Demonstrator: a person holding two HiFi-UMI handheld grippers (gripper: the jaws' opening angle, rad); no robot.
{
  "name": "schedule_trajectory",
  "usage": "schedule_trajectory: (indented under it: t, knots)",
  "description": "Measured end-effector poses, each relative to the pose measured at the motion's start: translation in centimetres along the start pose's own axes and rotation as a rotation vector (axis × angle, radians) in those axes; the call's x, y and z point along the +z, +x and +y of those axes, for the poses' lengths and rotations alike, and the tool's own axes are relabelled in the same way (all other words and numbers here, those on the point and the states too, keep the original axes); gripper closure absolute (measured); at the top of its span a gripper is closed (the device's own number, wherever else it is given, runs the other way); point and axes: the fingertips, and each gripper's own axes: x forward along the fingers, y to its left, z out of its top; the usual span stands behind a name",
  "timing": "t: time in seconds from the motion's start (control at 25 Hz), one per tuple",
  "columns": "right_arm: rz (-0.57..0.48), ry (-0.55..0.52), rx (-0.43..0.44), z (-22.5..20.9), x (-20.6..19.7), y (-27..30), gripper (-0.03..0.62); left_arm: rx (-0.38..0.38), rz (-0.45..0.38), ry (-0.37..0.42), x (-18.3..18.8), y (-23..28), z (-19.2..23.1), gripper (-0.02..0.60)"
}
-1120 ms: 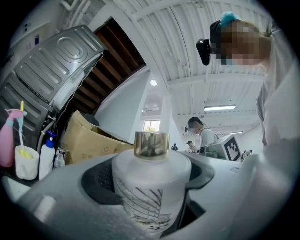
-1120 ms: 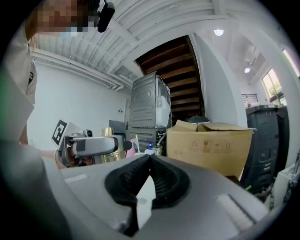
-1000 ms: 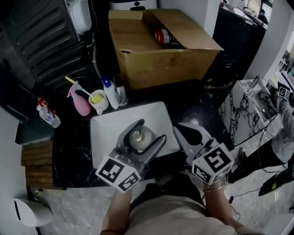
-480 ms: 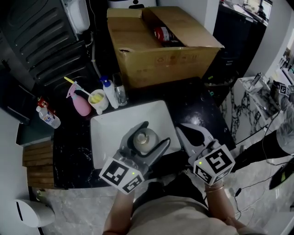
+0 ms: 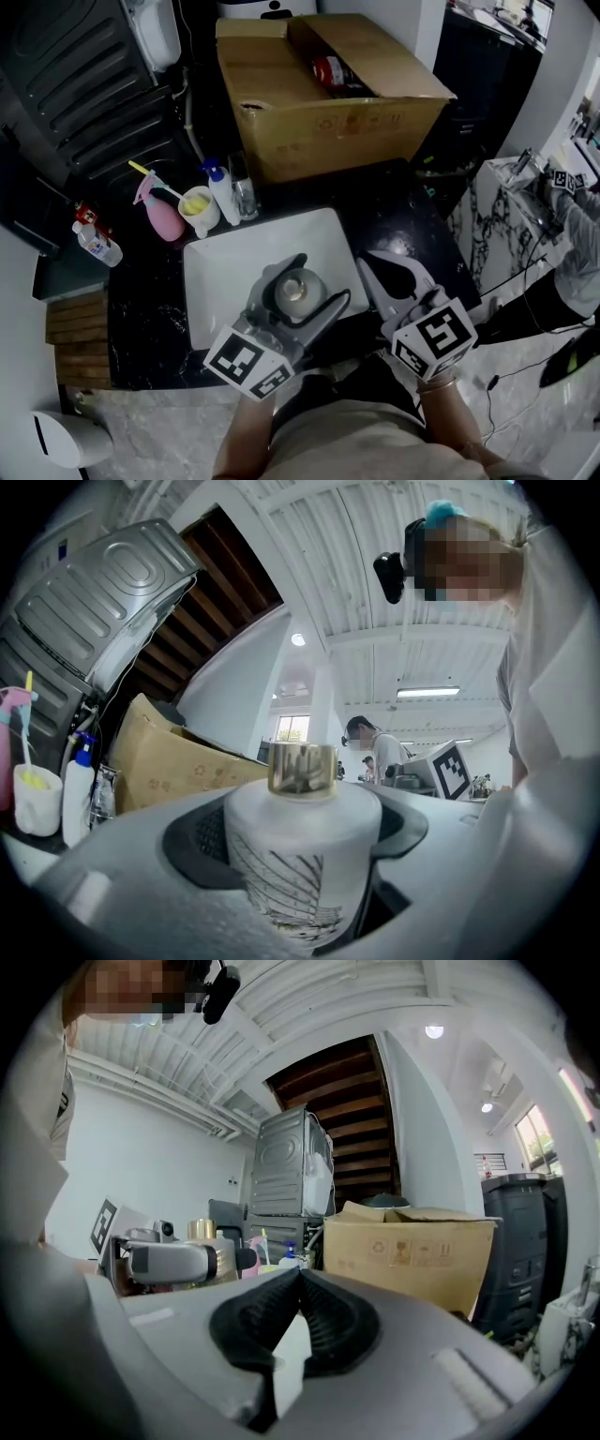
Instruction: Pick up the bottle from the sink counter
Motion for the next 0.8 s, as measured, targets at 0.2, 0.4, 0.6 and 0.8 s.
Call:
schedule_trajectory:
  t: [0.2,0.4,0.6,0.8]
  knots:
    - [-0.001,0.001,0.011,0.5,-0.1,0.2,0.591,0.011,-0.003,-0.007,0.0,-0.1,0.5,0.225]
    - [-0.001,0.002,0.021,0.6,-0.3,0.3,0.591,0.019,-0.004,-0.011,0.0,-0.1,0.8,0.225]
    - [0.006,-0.008,0.051,1.3,-0.4,0.7,0.591,0.018,0.001,-0.017,-0.1,-0.1,0.8,0.225]
    - [0.013,-0.026,0.071,1.7,-0.4,1.0,0.591,0.016,-0.005,-0.015,0.2,-0.2,0.9,0.225]
